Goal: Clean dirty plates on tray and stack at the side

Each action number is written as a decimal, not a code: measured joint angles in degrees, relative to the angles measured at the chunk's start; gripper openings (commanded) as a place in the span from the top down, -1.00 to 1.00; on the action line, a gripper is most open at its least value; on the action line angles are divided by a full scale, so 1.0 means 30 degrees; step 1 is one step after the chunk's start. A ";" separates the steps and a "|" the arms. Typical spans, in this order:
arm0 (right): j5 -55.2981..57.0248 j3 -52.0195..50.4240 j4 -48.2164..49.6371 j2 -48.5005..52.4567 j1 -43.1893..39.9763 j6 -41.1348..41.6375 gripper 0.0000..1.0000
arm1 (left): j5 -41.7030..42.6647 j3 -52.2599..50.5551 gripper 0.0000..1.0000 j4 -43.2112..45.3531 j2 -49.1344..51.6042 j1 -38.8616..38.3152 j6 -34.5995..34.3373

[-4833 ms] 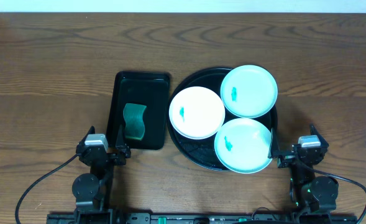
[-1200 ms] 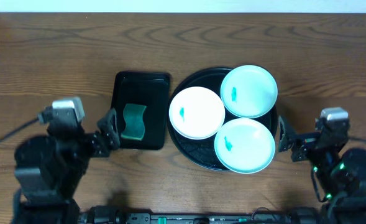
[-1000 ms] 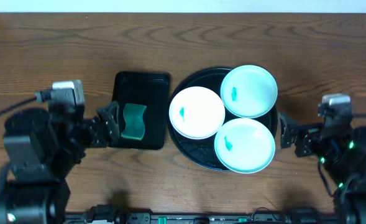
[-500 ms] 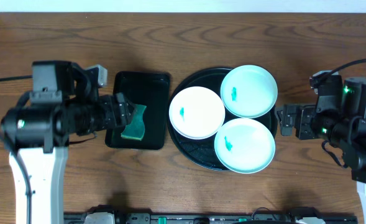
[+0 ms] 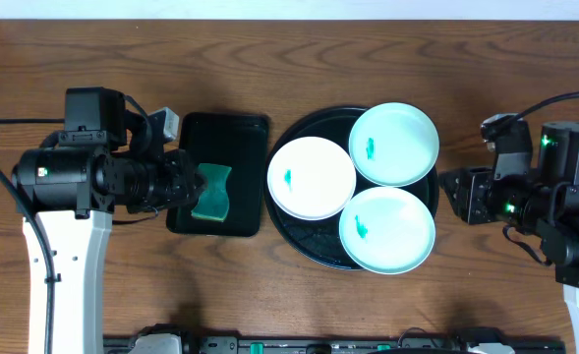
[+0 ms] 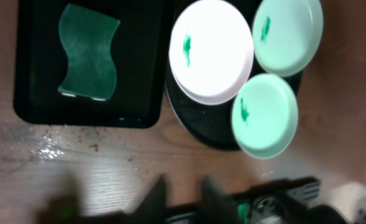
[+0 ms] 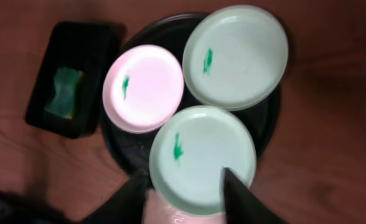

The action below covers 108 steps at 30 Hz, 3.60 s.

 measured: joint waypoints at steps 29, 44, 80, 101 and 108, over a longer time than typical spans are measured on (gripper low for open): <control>0.0160 -0.4182 0.9362 0.7672 0.2171 0.0896 0.21 | -0.2922 -0.0525 0.57 0.0270 0.0000 -0.0153 -0.0911; 0.0590 -0.4328 1.2029 0.9748 0.4364 0.0678 0.33 | -0.5231 -0.0525 0.51 0.0386 0.0000 -0.0153 -0.1268; 0.3337 -0.4546 1.2837 0.9748 0.7016 0.1814 0.33 | -0.5515 -0.0546 0.41 0.1027 0.0000 -0.0153 -0.1275; 0.3599 -0.4758 1.2735 1.3282 0.7038 0.3308 0.45 | -0.5515 -0.1013 0.42 0.1377 0.0000 -0.0153 -0.1341; 0.3840 -0.4765 1.2954 1.3369 0.7038 0.3723 0.59 | -0.5515 -0.1013 0.42 0.1384 0.0000 -0.0153 -0.1341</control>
